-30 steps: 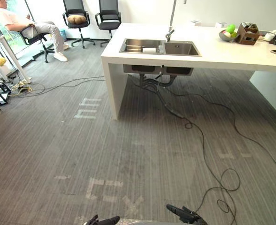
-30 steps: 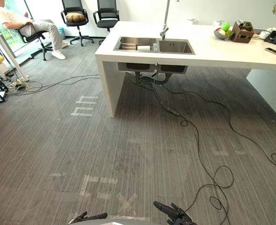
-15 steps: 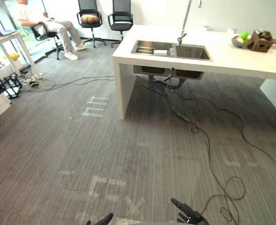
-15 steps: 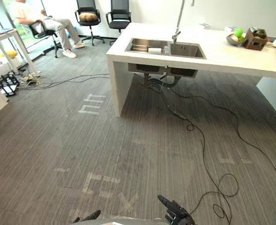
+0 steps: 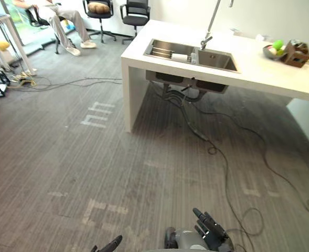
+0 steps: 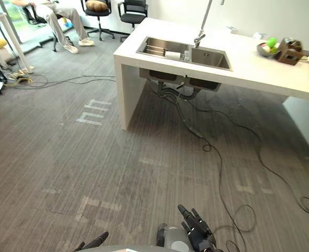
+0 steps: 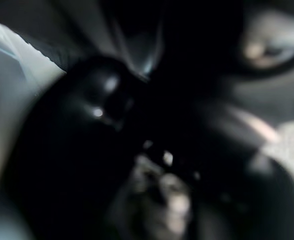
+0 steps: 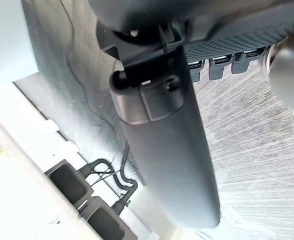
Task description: Walk over to the sink, pick up the cup, carry it to the dishwasher, place the cup inside the dishwasher, then close the dishwasher door
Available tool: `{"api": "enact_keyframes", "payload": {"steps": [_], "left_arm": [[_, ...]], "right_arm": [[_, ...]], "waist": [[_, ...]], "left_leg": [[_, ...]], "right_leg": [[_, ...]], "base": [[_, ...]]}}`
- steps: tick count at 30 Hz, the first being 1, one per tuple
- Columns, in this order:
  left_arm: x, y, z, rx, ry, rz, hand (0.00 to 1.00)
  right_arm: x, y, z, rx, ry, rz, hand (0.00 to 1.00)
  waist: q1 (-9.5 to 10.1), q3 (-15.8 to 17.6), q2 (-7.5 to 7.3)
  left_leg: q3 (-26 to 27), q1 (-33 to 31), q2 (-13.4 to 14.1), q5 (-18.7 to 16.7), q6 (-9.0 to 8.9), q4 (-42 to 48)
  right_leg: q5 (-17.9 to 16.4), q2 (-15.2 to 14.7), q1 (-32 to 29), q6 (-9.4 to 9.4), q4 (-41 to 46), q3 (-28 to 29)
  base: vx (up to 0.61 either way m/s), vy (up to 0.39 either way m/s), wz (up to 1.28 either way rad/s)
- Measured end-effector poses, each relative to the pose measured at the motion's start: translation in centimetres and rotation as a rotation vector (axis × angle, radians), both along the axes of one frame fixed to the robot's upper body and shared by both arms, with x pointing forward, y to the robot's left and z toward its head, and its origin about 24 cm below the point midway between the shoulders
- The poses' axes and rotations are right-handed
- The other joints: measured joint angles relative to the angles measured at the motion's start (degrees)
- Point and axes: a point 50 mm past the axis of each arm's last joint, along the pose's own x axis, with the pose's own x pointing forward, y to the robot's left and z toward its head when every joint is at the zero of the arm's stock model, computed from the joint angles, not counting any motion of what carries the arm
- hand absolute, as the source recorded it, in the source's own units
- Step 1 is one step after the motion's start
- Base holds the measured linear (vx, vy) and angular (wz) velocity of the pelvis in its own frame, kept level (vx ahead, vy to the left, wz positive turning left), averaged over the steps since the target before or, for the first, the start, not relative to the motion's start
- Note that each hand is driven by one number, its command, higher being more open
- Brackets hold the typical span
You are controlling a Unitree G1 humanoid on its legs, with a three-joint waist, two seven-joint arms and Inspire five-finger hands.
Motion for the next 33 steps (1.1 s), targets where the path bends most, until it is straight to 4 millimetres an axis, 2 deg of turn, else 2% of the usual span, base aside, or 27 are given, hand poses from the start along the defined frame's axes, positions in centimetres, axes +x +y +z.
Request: {"api": "enact_keyframes", "payload": {"steps": [2, 3, 4, 5, 6, 7, 8, 9, 10, 12, 13, 14, 15, 16, 17, 18, 19, 20, 22, 25, 26, 27, 28, 29, 30, 32, 33], "left_arm": [[0.2, -0.3, 0.1, 0.005, -0.011, 0.013, 1.00], [-0.1, -0.6, 0.0, 0.008, -0.006, 0.025, 1.00], [-0.2, -0.7, 0.0, 0.008, -0.003, 0.027, 1.00], [-0.3, -0.9, 0.0, 0.011, 0.001, 0.023, 1.00], [-0.3, -0.9, 0.0, 0.017, -0.004, 0.029, 1.00], [-0.3, -1.0, 0.0, 0.019, -0.007, 0.034, 1.00], [-0.1, -0.9, 0.1, 0.025, -0.024, 0.044, 1.00], [0.6, -0.6, 0.4, 0.047, -0.071, 0.060, 1.00], [0.9, -0.5, 0.5, 0.060, -0.085, 0.047, 1.00], [2.3, -0.4, 1.0, 0.089, -0.143, -0.004, 1.00], [3.3, -0.4, 1.3, 0.112, -0.182, -0.040, 1.00], [3.9, -0.4, 1.5, 0.136, -0.202, -0.083, 1.00], [3.9, -0.5, 1.7, 0.170, -0.208, -0.144, 1.00], [3.6, -0.5, 1.9, 0.224, -0.202, -0.234, 1.00], [4.4, 0.0, 2.2, 0.282, -0.201, -0.302, 1.00], [5.0, 0.1, 2.5, 0.332, -0.214, -0.350, 1.00], [6.6, -0.1, 3.3, 0.425, -0.268, -0.453, 1.00], [7.9, -0.4, 3.9, 0.484, -0.316, -0.533, 1.00], [10.9, -1.9, 6.0, 0.598, -0.462, -0.662, 1.00], [14.1, -2.8, 9.3, 0.692, -0.652, -0.702, 1.00], [15.4, -3.2, 11.6, 0.749, -0.765, -0.701, 1.00], [15.9, -3.3, 12.5, 0.771, -0.809, -0.702, 1.00], [16.5, -3.4, 13.8, 0.803, -0.870, -0.704, 1.00], [17.4, -3.7, 15.4, 0.835, -0.946, -0.712, 1.00], [18.0, -4.0, 16.8, 0.855, -1.015, -0.711, 1.00], [18.2, -4.3, 18.1, 0.904, -1.075, -0.702, 1.00], [18.4, -4.6, 19.2, 0.944, -1.121, -0.689, 1.00]], "right_arm": [[0.2, -0.1, -0.1, -0.008, 0.017, -0.022, 1.00], [-0.2, -0.2, -0.3, -0.006, 0.040, -0.035, 1.00], [-0.4, -0.3, -0.3, -0.008, 0.050, -0.037, 1.00], [-0.6, -0.4, -0.3, -0.010, 0.060, -0.038, 1.00], [-0.9, -0.3, -0.4, -0.013, 0.076, -0.030, 1.00], [-1.0, -0.3, -0.5, -0.015, 0.084, -0.020, 1.00], [-1.2, -0.1, -0.6, -0.020, 0.104, 0.001, 1.00], [-1.5, -0.1, -0.7, -0.025, 0.123, 0.026, 1.00], [-1.6, -0.1, -0.7, -0.027, 0.132, 0.034, 1.00], [-1.3, -0.4, -0.6, -0.040, 0.134, 0.056, 1.00], [-0.4, -0.5, -0.5, -0.042, 0.122, 0.061, 1.00], [0.1, -0.6, -0.4, -0.044, 0.113, 0.064, 1.00], [0.3, -0.8, -0.3, -0.053, 0.106, 0.069, 1.00], [0.5, -1.0, -0.3, -0.063, 0.105, 0.079, 1.00], [1.2, -0.3, -0.3, -0.049, 0.087, 0.117, 1.00], [1.8, 0.1, -0.1, -0.042, 0.063, 0.141, 1.00], [2.7, 0.4, 0.1, -0.034, 0.026, 0.159, 1.00], [3.2, 0.8, 0.2, -0.034, 0.008, 0.175, 1.00], [3.8, 1.5, 0.2, -0.044, 0.003, 0.234, 1.00], [3.7, 1.5, 0.2, -0.056, 0.009, 0.249, 1.00], [3.3, 1.3, 0.2, -0.059, 0.016, 0.230, 1.00], [3.4, 1.2, 0.3, -0.063, 0.010, 0.218, 1.00], [3.6, 1.0, 0.4, -0.069, -0.003, 0.203, 1.00], [3.8, 0.8, 0.6, -0.078, -0.019, 0.188, 1.00], [3.9, 0.7, 0.8, -0.088, -0.034, 0.184, 1.00], [4.3, 0.4, 1.1, -0.106, -0.062, 0.188, 1.00], [4.7, 0.3, 1.4, -0.111, -0.087, 0.192, 1.00]], "waist": [[-0.75, 0.8, 1.71], [-0.74, 0.3, 2.49], [-0.84, -0.1, 3.14], [-1.09, -0.6, 3.97], [-1.03, -0.6, 4.11], [-0.99, -0.6, 4.13], [-0.66, -0.3, 4.22], [0.08, 0.3, 3.53], [0.50, 0.5, 3.39], [1.90, 1.4, 3.20], [2.14, 2.7, 3.04], [2.14, 2.9, 3.06], [2.10, 2.7, 3.85], [2.75, 2.3, 5.11], [2.62, 2.3, 2.93], [2.81, 2.3, 2.63], [2.82, 2.3, 2.39], [2.75, 2.5, 1.72], [2.53, 2.5, 2.19], [2.33, 1.7, 1.88], [2.18, 0.7, 1.32], [2.07, 0.7, 1.19], [1.70, 0.5, 0.88], [1.29, 0.4, 0.71], [1.10, 0.0, 0.22], [0.39, -0.6, 0.64], [0.04, -1.2, 0.68]], "left_leg": [[-0.8, -2.0, 1.9, -0.7, -1.07, 10.0], [-2.0, -4.1, 1.8, 0.2, -2.23, 18.2], [-2.5, -5.5, 1.8, 1.3, -2.66, 22.7], [-3.0, -8.8, 1.9, 4.7, -2.89, 31.2], [-3.4, -12.7, 2.4, 11.2, -4.65, 39.9], [-3.1, -15.1, 3.0, 12.8, -4.95, 45.6], [0.1, -19.3, 4.9, 12.2, -3.62, 56.4], [2.8, -22.8, 6.1, 10.3, -0.46, 63.7], [3.6, -24.6, 5.8, 9.4, 0.25, 65.4], [6.6, -31.7, 3.0, 5.1, 3.34, 62.1], [9.3, -34.8, 0.9, 2.7, 5.77, 53.3], [11.3, -35.9, -0.8, 2.8, 5.89, 41.6], [12.1, -35.2, -2.0, 7.0, 4.89, 26.1], [13.0, -32.8, -2.3, 17.7, 8.91, 14.1], [14.4, -30.7, -4.0, 18.4, 8.90, 10.4], [14.4, -30.3, -4.4, 18.3, 8.66, 9.2], [14.5, -30.6, -4.7, 17.2, 8.63, 9.2], [14.7, -30.3, -6.0, 16.3, 9.28, 9.6], [15.0, -29.3, -7.4, 13.5, 10.38, 11.6], [15.6, -27.1, -9.2, 12.4, 10.71, 9.4], [16.2, -24.7, -10.9, 12.1, 10.55, 6.1], [16.4, -23.3, -11.5, 11.9, 10.89, 4.8], [16.4, -21.0, -12.4, 11.5, 11.33, 3.3], [16.0, -17.7, -12.9, 10.9, 11.78, 1.9], [15.6, -14.8, -13.3, 9.4, 11.66, 1.7], [15.4, -11.8, -12.8, 8.6, 10.71, 0.9], [15.2, -9.7, -12.0, 8.2, 10.04, -0.4]], "right_leg": [[-4.7, 1.3, 2.4, -1.12, 1.6, -1.7], [-6.1, 2.8, 4.6, -1.59, 0.5, -2.1], [-6.4, 3.7, 5.9, -2.07, -0.5, -2.5], [-6.8, 5.4, 8.3, -3.00, -2.8, -3.1], [-6.9, 6.7, 11.1, -3.40, -5.4, -3.0], [-6.7, 7.3, 12.7, -3.65, -7.2, -2.8], [-6.2, 8.6, 16.6, -3.92, -11.1, -1.8], [-5.2, 9.2, 21.2, -3.72, -15.8, -0.7], [-4.7, 9.1, 23.4, -3.70, -18.0, -0.1], [-3.9, 7.8, 29.1, -3.22, -23.2, 2.1], [-3.9, 6.2, 31.1, -3.17, -23.3, 3.0], [-4.0, 5.1, 31.7, -2.94, -22.3, 3.8], [-4.7, 5.2, 31.8, -1.66, -20.7, 4.7], [-6.4, 5.1, 32.4, 0.08, -19.2, 7.4], [-6.4, 4.4, 32.0, -0.20, -20.2, 9.7], [-6.0, 4.7, 31.5, -0.62, -21.4, 10.8], [-4.2, 6.0, 30.4, -0.44, -23.6, 12.2], [-2.3, 5.6, 29.6, -0.49, -23.7, 11.8], [-3.0, 3.7, 29.9, 0.51, -19.8, 12.2], [-3.1, 1.8, 26.9, 0.93, -12.1, 11.9], [-2.2, -0.1, 23.0, 2.41, -3.1, 11.3], [-1.0, -0.7, 21.1, 4.40, 1.9, 11.0], [2.6, -2.3, 17.9, 7.25, 9.8, 10.5], [9.2, -4.4, 13.7, 8.00, 20.7, 9.8], [9.2, -6.8, 9.0, 5.91, 32.9, 8.2], [6.1, -8.8, 3.5, 1.08, 40.7, 5.8], [4.3, -8.9, -0.5, -0.67, 40.8, 4.6]], "base": [[0.56, -0.368, 0.22], [0.56, -0.338, 0.11], [0.51, -0.225, 0.07], [0.49, -0.183, 0.04], [0.49, -0.160, 0.01], [0.47, -0.117, -0.20], [0.46, -0.091, -0.33], [0.45, -0.072, -0.37], [0.43, -0.021, -0.43], [0.48, 0.098, -0.49], [0.46, 0.152, -0.50], [0.48, 0.173, -0.50], [0.50, 0.194, -0.64], [0.55, 0.234, -0.58], [0.36, 0.162, -0.48], [0.30, 0.166, -0.16], [0.20, 0.121, -0.01], [0.31, 0.154, 0.12], [0.27, 0.086, 0.11], [0.28, 0.060, -0.02], [0.21, 0.060, -0.10], [0.32, 0.094, -0.09], [0.29, 0.080, -0.03], [0.37, 0.070, 0.03], [0.32, 0.030, 0.05], [0.29, -0.024, 0.05], [0.32, -0.062, 0.06]]}}
